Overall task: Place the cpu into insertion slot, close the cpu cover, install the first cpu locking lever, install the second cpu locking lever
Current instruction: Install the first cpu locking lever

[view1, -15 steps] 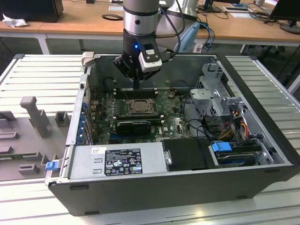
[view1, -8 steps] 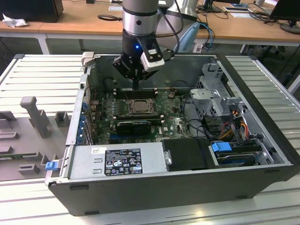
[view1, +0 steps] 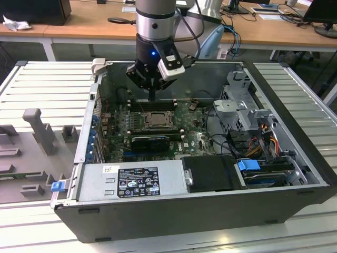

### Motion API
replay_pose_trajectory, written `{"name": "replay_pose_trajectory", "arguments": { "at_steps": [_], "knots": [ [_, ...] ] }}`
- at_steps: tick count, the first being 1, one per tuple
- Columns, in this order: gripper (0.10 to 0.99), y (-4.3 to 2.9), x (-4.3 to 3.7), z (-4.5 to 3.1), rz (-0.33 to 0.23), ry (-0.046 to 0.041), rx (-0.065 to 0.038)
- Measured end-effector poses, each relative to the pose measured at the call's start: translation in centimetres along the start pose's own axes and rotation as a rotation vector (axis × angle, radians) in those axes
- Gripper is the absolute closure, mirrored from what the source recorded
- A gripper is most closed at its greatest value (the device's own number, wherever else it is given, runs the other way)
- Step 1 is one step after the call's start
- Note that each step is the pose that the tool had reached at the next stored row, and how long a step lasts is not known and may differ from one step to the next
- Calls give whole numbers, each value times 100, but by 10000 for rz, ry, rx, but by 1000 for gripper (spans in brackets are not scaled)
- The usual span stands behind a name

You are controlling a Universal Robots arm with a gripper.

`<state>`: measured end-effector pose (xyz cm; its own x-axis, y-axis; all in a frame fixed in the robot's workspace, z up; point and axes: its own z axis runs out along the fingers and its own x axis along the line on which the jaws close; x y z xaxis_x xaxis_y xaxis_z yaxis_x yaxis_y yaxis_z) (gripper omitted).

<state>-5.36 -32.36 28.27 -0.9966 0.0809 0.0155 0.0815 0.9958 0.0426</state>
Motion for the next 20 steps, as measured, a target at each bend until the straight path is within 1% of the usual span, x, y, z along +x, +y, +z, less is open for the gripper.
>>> {"name": "replay_pose_trajectory", "arguments": {
  "at_steps": [1, 2, 3, 5, 8, 9, 11, 12, 14, 15, 18, 19, 20],
  "knots": [
    [980, 0, 0, 2, -122, 5, 1],
    [980, -3, 22, 18, -607, 27, 9],
    [980, -15, 156, 42, -622, 0, 8],
    [980, -22, 250, 60, -625, -49, 5],
    [980, -30, 407, 96, -629, -146, -1],
    [980, -28, 449, 108, -631, -163, -2],
    [980, -16, 530, 129, -632, -185, -2],
    [980, 16, 586, 159, -629, -191, 0],
    [980, 117, 617, 223, -629, -193, -1],
    [980, 194, 629, 262, -632, -195, -3],
    [980, 268, 638, 278, -632, -192, 0],
    [980, 276, 627, 279, -634, -191, 2],
    [980, 282, 584, 280, -635, -196, 4]
  ]
}}
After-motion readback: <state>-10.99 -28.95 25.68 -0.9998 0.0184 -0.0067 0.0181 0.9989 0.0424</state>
